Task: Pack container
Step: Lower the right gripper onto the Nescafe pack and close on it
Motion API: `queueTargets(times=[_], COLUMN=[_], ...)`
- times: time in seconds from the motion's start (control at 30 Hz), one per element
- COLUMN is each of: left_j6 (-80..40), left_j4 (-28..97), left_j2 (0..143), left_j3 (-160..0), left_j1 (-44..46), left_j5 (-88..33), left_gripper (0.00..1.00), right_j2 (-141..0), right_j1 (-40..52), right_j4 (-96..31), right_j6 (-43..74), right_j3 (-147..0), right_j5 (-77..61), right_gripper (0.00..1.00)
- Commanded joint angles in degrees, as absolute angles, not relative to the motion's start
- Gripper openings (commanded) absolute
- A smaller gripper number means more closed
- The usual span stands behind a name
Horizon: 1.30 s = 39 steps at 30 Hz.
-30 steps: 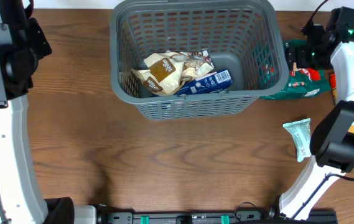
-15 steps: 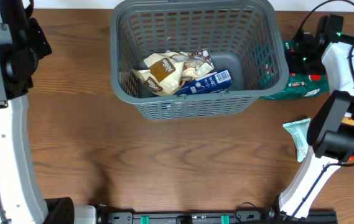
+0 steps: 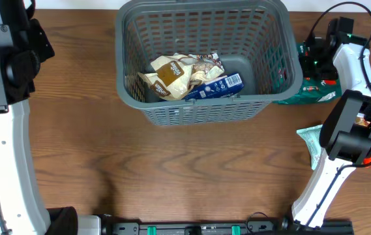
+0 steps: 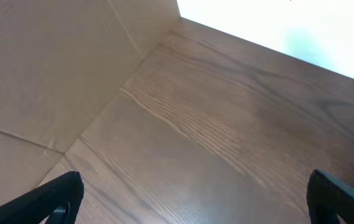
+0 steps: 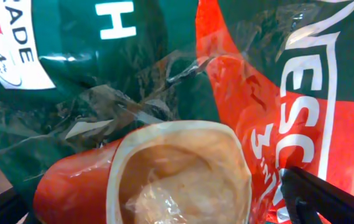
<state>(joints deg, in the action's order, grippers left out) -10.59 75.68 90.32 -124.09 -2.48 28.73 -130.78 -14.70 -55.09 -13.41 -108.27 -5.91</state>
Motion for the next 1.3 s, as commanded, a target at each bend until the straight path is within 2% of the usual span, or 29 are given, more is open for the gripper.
queueTargets(times=[0.0,0.1,0.23,0.3,0.33,0.4,0.47,1.27], left_j6=[-11.49,-11.49,-11.49,-11.49,-11.49,-11.49,-11.49,-11.49], left_j4=[75.85,75.85,75.83,75.83,75.83,75.83,75.83,75.83], left_j2=[90.35,90.35,90.35,90.35,90.35,90.35,90.35,90.35], left_j3=[-123.92,-123.92,-123.92,-123.92,-123.92,-123.92,-123.92,-123.92], left_j1=[-2.72,-2.72,-2.72,-2.72,-2.72,-2.72,-2.72,-2.72], left_j5=[29.41,29.41,29.41,29.41,29.41,29.41,29.43,29.41], left_gripper=[0.99,0.98,0.99,0.99,0.99,0.99,0.98,0.99], right_j2=[-136.0,-136.0,-136.0,-136.0,-136.0,-136.0,-136.0,-133.36], right_j1=[-13.82,-13.82,-13.82,-13.82,-13.82,-13.82,-13.82,-13.85], right_j4=[-55.24,-55.27,-55.29,-55.44,-55.55,-55.83,-56.1,-56.25], right_j6=[-12.03,-12.05,-12.32,-12.88,-13.21,-13.39,-13.39,-11.14], right_j3=[-106.48,-106.48,-106.48,-106.48,-106.48,-106.48,-106.48,-106.89], right_j5=[-7.97,-7.99,-8.01,-8.05,-8.21,-8.21,-8.21,-7.92], right_gripper=[0.98,0.86,0.76,0.65,0.58,0.24,0.01,0.02])
